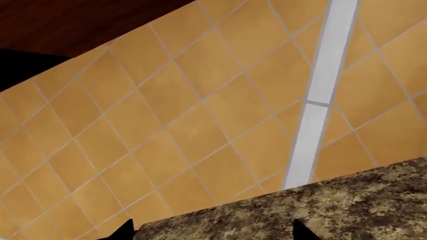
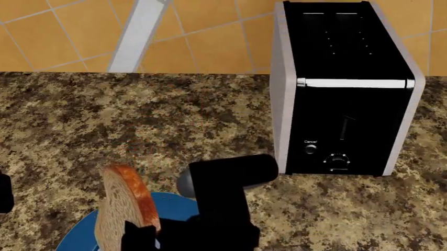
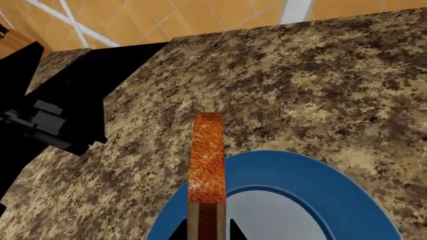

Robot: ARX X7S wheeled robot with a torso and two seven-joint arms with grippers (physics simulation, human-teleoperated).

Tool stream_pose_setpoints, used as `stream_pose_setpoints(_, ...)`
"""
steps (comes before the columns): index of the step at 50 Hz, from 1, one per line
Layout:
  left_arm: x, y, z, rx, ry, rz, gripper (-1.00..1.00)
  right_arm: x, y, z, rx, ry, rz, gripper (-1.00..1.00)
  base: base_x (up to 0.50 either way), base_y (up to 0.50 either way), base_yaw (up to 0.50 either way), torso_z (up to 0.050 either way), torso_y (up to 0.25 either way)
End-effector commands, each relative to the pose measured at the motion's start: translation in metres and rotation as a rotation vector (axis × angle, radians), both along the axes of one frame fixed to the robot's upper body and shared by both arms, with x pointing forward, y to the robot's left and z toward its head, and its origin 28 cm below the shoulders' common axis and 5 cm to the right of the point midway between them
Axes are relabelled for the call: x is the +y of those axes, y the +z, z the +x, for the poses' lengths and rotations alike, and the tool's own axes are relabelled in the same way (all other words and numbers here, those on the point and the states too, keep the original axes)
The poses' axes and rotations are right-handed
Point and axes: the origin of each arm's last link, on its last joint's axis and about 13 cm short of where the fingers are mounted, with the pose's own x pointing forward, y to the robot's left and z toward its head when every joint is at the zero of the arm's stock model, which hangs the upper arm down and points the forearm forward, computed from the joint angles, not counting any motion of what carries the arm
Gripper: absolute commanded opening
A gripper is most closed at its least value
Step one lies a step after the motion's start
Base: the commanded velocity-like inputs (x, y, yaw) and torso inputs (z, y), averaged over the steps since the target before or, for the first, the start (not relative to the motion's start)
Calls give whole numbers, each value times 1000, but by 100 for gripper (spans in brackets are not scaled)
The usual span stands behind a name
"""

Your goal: Place the toasted item on a plate.

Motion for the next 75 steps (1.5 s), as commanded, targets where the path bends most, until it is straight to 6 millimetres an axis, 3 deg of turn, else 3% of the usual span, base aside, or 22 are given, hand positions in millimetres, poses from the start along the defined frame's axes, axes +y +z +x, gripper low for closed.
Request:
stream_pose_setpoints(1, 0, -2, 0, 3, -1, 1, 100, -2, -5, -2, 8, -12, -18, -100, 0, 0, 0, 0, 0)
stream_pose_setpoints(14, 0, -3, 0, 5, -3, -1, 100, 0, -9, -2, 13, -5, -19, -100, 0, 0, 0, 0, 0)
stream_pose_setpoints(15, 0, -3, 0, 6, -2, -2, 100, 0, -10, -1, 20, -16, -19, 100, 0, 0, 0, 0, 0)
stream_pose_setpoints(43, 0, 0, 1, 2, -9, 4, 100, -9, -12, 8, -24, -111, -83, 100, 0, 0, 0, 0, 0)
stream_pose_setpoints(55, 0, -1, 0, 2, -7, 3, 100, -12, -1, 13, -78, -156, -109, 100, 0, 0, 0, 0, 0)
stream_pose_setpoints(60, 1, -2, 0, 3, -5, -1, 100, -14, 15, 12, -140, -163, -102, 100, 0, 0, 0, 0, 0)
stream_pose_setpoints(64, 1, 1, 1, 2, -4, 2, 100, -19, 41, 6, -262, -185, -124, 100, 0, 0, 0, 0, 0)
stream_pose_setpoints(71, 4, 13, -1, -15, -1, 15, 100, -36, 84, 1, -402, -282, -151, 100, 0, 0, 0, 0, 0)
stream_pose_setpoints(75, 4, 20, -2, -23, 0, 23, 100, -49, 98, 1, -451, -337, -188, 100, 0, 0, 0, 0, 0)
